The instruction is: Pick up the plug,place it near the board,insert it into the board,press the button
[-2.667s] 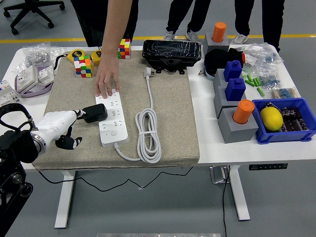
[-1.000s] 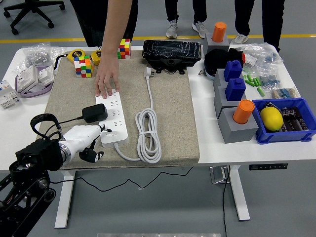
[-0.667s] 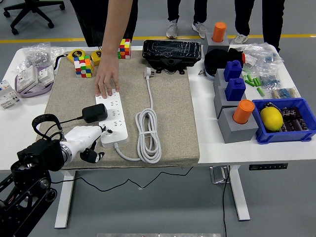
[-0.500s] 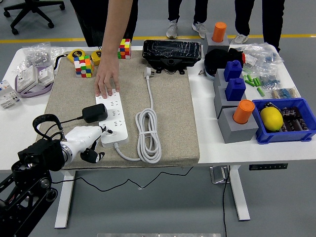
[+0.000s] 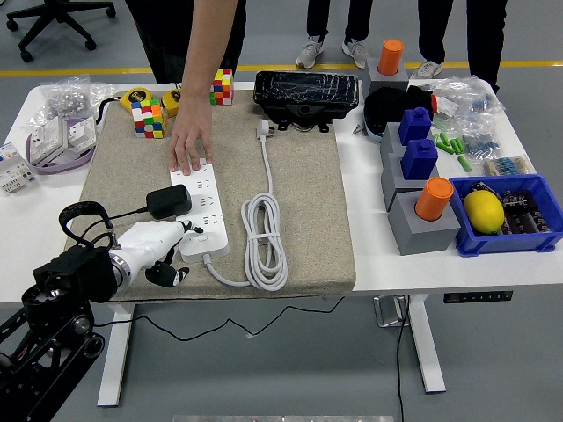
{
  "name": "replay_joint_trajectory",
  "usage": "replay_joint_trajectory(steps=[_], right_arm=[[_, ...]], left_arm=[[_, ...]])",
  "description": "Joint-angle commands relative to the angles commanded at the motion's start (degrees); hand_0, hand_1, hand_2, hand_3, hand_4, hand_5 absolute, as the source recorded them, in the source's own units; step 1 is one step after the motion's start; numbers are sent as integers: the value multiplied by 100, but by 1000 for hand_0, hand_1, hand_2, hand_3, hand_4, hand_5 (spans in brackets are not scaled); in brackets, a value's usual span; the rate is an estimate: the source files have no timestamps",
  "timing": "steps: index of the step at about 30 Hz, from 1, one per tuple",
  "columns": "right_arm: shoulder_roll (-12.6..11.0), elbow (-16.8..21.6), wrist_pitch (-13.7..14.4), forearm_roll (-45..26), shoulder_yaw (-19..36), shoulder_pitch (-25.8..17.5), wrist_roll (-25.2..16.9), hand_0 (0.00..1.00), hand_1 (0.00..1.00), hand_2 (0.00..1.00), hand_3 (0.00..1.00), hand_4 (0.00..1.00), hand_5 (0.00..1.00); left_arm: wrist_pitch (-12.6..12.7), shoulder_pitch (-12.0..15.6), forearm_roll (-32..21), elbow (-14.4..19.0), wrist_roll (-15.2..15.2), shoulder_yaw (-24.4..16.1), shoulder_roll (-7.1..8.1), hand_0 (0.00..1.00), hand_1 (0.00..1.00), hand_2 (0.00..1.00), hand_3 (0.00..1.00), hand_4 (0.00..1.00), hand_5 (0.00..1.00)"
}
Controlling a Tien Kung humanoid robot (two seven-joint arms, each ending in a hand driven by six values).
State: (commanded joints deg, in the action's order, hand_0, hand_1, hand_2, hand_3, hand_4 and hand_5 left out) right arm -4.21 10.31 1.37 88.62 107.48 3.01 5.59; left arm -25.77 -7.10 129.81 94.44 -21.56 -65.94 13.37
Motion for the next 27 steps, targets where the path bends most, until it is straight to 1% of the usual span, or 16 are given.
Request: replay_joint_trajectory(steps=[5,16,27], right_arm=[[-3,0,1,-2,0,-2,-1,793,715,714,761,998,998],[-10,0,1,3,3,3,-5,793,715,714,761,998,998],[-21,0,5,-9,0,16,-4,794,715,714,761,998,998]], left_arm=[[-36,14,-17,-1,-9,31,6,169,45,142,879,654,2],[-3,20,-8,-82,16,47,-4,167,45,142,879,652,2],[-26,1,-40,-191,26,220,-9,167,45,141,878,654,2]])
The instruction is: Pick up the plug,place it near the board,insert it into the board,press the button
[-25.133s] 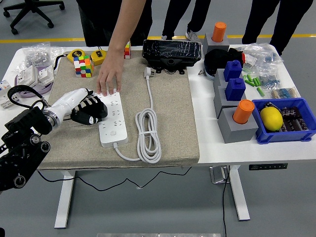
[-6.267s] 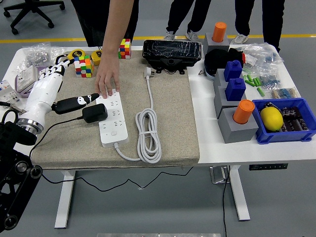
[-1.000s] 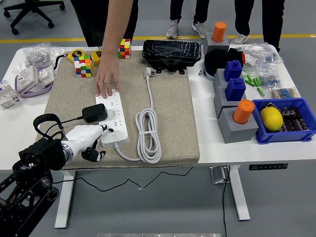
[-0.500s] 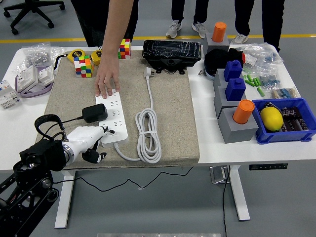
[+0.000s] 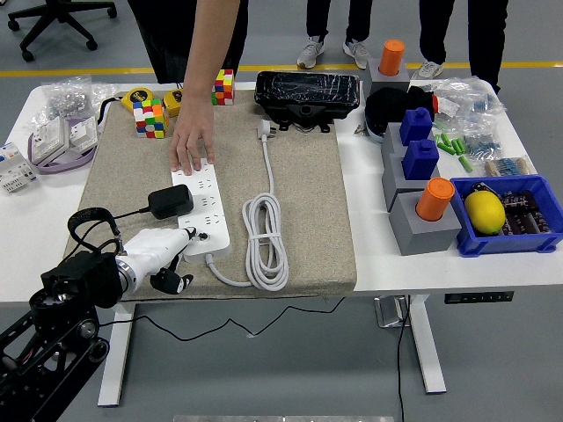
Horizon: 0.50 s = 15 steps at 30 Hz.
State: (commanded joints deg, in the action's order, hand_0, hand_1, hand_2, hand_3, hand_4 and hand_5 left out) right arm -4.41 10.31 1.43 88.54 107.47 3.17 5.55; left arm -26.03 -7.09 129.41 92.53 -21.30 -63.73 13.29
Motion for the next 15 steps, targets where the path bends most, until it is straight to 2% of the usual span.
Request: replay_joint_trajectory(steps=[6,11,15], right_arm=[[-1,0,-1,-11,-3,-10,2,794,716,713,761,998,998],[-2,0,-1,-13,0,3,1,794,716,713,761,998,998],[5,0,-3,-25,-6,3,-1,794,715,714,762,998,998]], left_arm=[[14,16,14,36,8,1,12,167,44,141,876,654,2],[88,-13,41,280,57,-174,45,167,44,141,876,654,2],[339,-5,-55,536,240,-420,30,169,47,141,865,655,2]])
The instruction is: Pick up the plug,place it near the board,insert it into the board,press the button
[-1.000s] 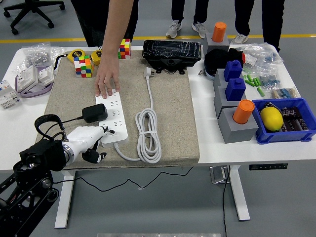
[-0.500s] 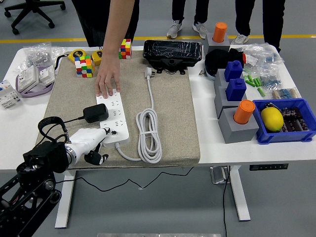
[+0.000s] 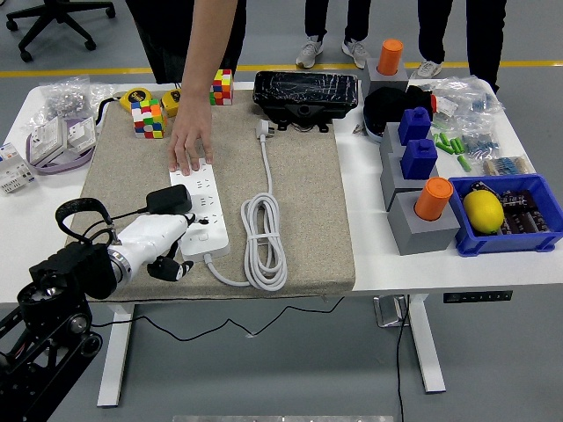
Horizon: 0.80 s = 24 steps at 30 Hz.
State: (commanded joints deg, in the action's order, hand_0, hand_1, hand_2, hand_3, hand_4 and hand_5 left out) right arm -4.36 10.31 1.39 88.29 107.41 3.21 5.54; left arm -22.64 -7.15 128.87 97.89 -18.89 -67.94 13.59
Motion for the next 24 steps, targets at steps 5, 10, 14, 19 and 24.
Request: replay_joint_trajectory(steps=[5,10,14,19,24], right_arm=[[-2,0,0,-9,-14,-8,8,793,715,714,762,998,998],[4,0,1,-23,-24,0,4,791,715,714,762,998,998],[9,0,1,-26,-32,-6,9,791,715,714,762,998,998],[5,0,5,-25,-37,-12,18,792,715,713,763,998,998],[-1,0,5,-35,-43,1,25,792,715,714,761,998,998]], left_arm=[[1075,-105,-192,-108,653,-344,-87,279,226,345,818,675,58],[1670,-256,-407,-594,916,-644,-258,788,895,900,957,998,349],[1598,-394,-632,-986,956,-772,-333,788,895,900,957,998,349],[1313,-621,-968,-1509,1003,-772,-328,998,998,998,998,998,508],[1049,-928,-907,-1928,938,-692,-320,998,998,998,998,998,526]])
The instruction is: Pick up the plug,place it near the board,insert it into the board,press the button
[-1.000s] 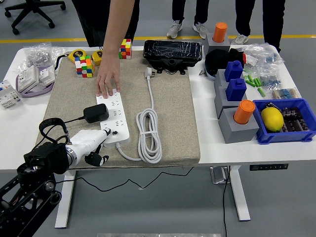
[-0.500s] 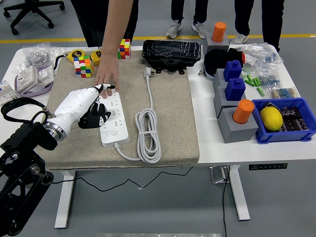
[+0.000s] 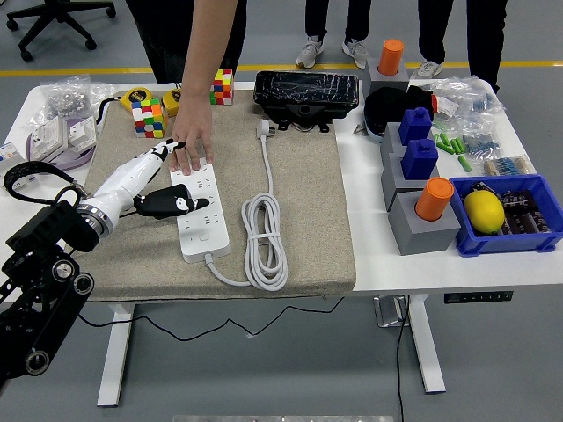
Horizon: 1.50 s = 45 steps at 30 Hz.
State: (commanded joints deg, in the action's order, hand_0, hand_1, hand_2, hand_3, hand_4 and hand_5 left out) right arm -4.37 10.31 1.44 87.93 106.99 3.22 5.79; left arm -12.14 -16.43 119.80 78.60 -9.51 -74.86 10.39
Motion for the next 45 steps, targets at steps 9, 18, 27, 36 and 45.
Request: replay_joint_trajectory(steps=[9,18,27,36,45], right_arm=[[-3,0,3,-11,-1,-4,-7,790,715,713,762,998,998],[-10,0,3,-5,-2,-18,0,791,715,713,762,998,998],[-13,0,4,3,17,17,-6,792,715,713,762,998,998],[-25,0,5,-7,1,19,-7,791,715,713,762,998,998],[-28,0,5,-22,-19,7,-2,792,715,713,763,998,998]], left_arm=[[68,-346,500,-679,60,208,45,998,998,998,998,998,491],[119,-489,637,-1214,165,137,45,998,998,953,934,998,478],[196,-497,805,-1362,189,80,21,607,612,691,818,998,431],[400,-503,908,-1503,280,115,-6,477,535,637,773,998,374],[573,-498,951,-1548,328,182,-5,340,411,515,592,998,205]])
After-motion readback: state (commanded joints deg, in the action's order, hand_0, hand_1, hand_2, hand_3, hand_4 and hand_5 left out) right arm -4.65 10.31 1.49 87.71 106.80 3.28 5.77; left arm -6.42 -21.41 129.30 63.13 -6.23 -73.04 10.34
